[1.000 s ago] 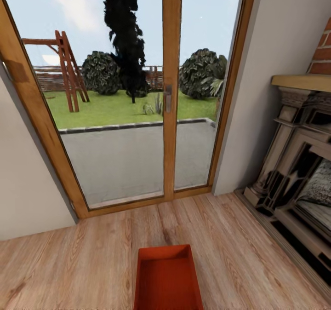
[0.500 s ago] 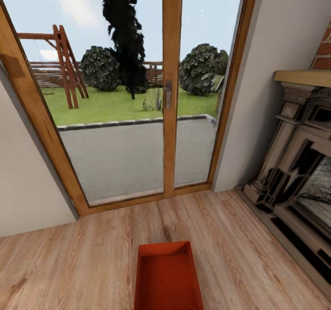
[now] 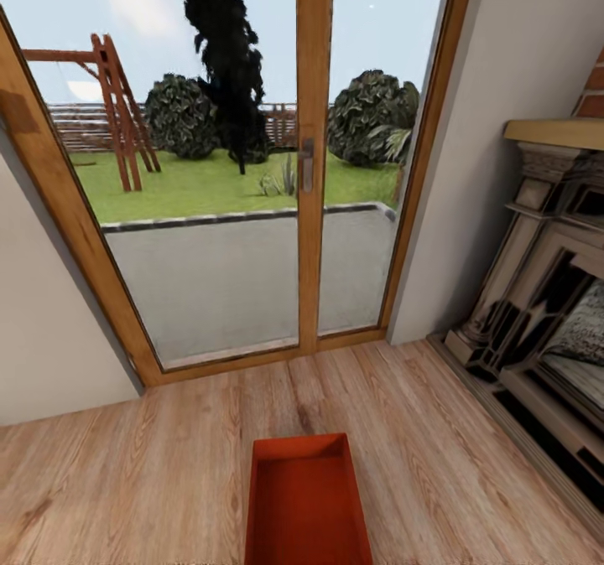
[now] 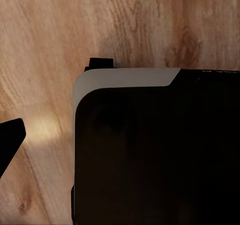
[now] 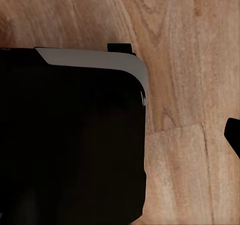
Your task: Move the two storage containers from the living room to the garage. In the garage, place one container on the floor and stack the other container on top of it (either order is fine).
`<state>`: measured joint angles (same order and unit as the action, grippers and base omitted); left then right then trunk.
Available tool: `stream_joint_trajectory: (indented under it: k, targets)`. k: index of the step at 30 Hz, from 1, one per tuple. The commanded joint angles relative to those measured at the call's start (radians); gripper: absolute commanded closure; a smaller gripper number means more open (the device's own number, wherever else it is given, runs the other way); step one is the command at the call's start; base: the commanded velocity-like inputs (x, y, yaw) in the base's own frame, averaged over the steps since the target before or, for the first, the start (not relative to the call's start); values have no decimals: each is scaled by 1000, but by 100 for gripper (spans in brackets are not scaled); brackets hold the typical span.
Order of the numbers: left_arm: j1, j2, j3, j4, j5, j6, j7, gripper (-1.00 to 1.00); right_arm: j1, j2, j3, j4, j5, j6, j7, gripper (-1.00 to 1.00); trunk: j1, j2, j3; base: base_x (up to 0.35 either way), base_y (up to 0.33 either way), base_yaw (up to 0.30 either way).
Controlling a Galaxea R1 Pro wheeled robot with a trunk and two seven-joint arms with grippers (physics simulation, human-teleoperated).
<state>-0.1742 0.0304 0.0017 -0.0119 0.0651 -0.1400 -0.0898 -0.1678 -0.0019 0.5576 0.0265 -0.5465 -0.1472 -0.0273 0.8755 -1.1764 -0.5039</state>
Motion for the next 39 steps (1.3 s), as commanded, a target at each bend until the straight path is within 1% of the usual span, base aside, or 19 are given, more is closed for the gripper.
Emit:
stream_joint_trajectory:
  k: [1,39]
  targets:
    - [-1,0,0,1,7,-3,-5,-100,-1,1,8,3,-7,-5,0,-100,0,-1,-3,0,0,0]
    - [-1,0,0,1,7,-3,-5,-100,-1,0,8,3,-9,-5,0,-100,0,-1,-63,0,0,0]
